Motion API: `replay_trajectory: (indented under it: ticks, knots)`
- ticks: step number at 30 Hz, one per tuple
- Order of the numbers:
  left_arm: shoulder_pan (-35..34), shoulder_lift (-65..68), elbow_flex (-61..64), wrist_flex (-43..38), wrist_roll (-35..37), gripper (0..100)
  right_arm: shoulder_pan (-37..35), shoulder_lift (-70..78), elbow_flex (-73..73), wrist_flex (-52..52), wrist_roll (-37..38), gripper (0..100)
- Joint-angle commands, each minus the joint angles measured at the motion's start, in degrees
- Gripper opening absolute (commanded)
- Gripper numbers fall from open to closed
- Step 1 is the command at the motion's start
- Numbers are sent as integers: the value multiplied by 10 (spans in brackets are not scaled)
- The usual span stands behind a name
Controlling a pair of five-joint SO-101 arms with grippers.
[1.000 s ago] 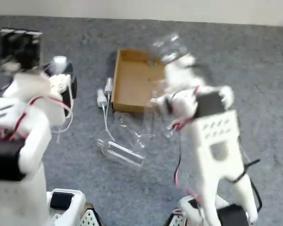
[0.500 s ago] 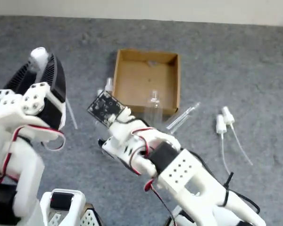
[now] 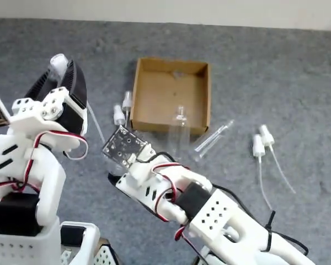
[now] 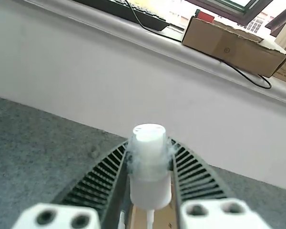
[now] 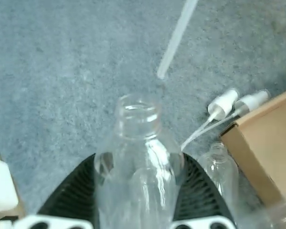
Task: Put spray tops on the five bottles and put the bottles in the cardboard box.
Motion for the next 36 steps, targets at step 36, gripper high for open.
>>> replay_trajectory:
  ticks: [36]
  knots:
    - [4, -1, 30, -39, 6, 3, 25, -19, 8, -39, -61, 4]
